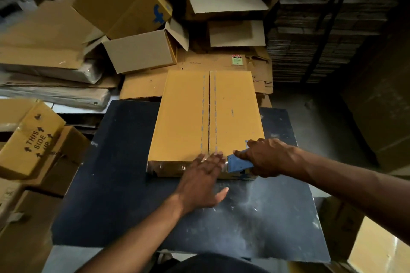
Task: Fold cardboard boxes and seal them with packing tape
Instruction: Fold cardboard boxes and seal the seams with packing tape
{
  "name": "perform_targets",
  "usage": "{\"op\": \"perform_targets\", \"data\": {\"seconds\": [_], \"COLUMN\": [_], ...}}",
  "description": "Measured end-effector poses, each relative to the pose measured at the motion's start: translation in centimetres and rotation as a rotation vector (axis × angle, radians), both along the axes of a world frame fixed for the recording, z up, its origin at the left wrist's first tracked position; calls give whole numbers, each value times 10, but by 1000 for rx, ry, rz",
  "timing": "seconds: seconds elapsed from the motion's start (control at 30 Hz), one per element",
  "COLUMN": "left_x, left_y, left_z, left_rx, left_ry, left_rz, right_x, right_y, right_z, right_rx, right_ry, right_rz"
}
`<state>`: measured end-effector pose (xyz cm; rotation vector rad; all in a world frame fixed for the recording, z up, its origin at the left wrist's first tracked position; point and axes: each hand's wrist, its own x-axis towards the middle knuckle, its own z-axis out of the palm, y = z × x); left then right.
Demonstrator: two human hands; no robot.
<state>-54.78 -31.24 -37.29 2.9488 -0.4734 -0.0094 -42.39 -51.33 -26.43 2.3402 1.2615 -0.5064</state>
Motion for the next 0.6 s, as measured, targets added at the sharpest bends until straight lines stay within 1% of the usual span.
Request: {"op": "perform_targets", "data": {"seconds": [0.07, 0.13, 0.23, 0.3, 0.47, 0.6], "left_x": [9, 9, 9, 7, 6, 7], "left_y": [-20, -16, -13, -13, -17, -18], "left_z": [-6, -16, -25, -27, -25, -24], "left_rx": [58, 68, 24, -15, -15, -40], "left_ry": [20, -7, -74, -84, -48, -26], "left_rz": [41, 73, 80, 90, 125, 164], "right_x": [2, 4, 11, 18, 29, 37], "right_y": [-4, -1, -10, -21, -65, -113], "right_z": [0, -1, -2, -1, 4, 7], "right_rx": [-20, -29, 10, 24, 28, 12], "right_ry": [-19, -25, -18, -18, -36, -29], "right_rz": [51, 80, 122, 135, 171, 104]}}
